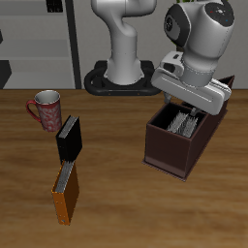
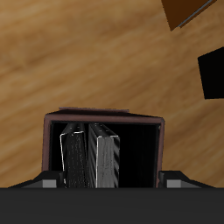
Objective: Place the left striped book into the left desk caddy's right compartment and place the right striped book into the left desk caddy's right compartment and place the orange book into the left desk caddy's left compartment
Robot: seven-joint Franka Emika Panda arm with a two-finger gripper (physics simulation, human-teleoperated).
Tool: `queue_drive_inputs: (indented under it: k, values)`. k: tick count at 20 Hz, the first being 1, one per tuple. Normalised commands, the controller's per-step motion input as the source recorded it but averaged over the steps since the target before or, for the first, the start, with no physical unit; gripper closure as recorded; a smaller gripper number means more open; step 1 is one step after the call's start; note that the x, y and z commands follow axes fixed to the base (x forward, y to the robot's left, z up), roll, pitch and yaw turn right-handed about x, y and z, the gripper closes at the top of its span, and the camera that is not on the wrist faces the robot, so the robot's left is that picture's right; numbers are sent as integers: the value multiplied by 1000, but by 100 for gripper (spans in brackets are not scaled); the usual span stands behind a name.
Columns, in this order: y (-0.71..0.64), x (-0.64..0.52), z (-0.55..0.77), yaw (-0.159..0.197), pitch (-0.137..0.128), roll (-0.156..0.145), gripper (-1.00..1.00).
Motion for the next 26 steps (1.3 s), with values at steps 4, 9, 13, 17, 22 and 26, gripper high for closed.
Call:
queue_drive_inputs:
  k: [4, 9, 13, 17, 22, 26]
  values:
    - [-13, -185, 131, 23, -15, 19, -100]
    - [-238, -112, 176, 71, -7, -22, -100]
    - [-284, -79, 254, 50, -29, -48, -100]
    - [-210, -54, 239, 116, -32, -15, -100]
    - [-320, 64, 95, 134, -3, -3, -100]
    - [-403, 86, 53, 73, 9, -21, -100]
